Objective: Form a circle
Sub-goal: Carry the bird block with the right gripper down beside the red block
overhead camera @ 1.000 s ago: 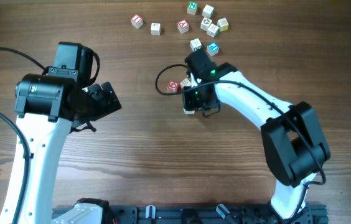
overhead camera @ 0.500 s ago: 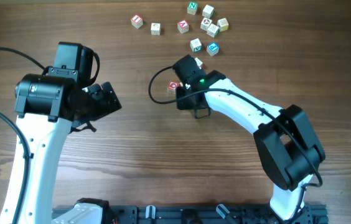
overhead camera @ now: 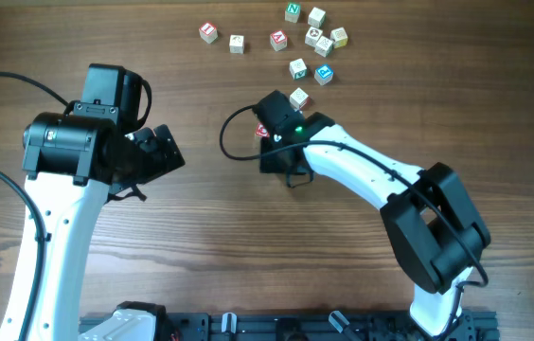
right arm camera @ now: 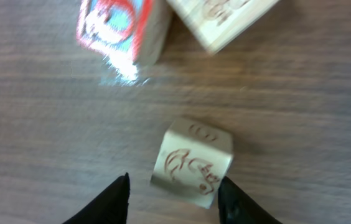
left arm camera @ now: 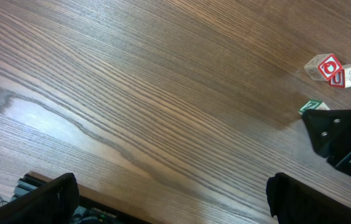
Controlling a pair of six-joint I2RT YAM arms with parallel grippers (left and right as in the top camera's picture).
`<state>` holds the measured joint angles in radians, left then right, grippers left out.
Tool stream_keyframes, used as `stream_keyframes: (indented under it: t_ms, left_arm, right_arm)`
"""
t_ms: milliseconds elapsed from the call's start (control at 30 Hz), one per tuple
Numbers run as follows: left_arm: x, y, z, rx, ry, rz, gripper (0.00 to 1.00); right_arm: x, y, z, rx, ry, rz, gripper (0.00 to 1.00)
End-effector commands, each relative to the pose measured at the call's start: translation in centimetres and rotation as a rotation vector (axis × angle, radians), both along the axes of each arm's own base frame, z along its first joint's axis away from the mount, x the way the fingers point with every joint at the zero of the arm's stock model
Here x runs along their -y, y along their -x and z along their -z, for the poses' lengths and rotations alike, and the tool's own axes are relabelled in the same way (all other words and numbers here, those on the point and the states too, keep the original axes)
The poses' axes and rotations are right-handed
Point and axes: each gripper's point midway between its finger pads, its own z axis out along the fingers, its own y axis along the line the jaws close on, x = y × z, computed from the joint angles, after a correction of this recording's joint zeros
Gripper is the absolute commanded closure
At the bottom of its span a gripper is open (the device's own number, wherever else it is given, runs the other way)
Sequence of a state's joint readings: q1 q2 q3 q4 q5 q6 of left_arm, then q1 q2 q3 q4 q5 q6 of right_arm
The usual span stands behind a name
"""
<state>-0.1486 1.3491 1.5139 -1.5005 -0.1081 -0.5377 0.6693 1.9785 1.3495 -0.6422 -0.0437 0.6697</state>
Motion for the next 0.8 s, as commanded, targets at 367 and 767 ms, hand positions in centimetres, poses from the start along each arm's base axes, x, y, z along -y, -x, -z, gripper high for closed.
stream_keyframes:
  t_ms: [367,767]
  left_arm:
    - [-0.3,0.0,-0.3,0.012,-0.011,-0.020,0.00]
    - [-0.3,0.0,-0.3,0.012,-0.011,-0.020,0.00]
  right_arm:
    - [-1.1,2.7,0.3,-0.110,-0.045,-0.035,0.23]
    - [0.6,3.2,-4.8,-0.076,-0.075,-0.038,0.01]
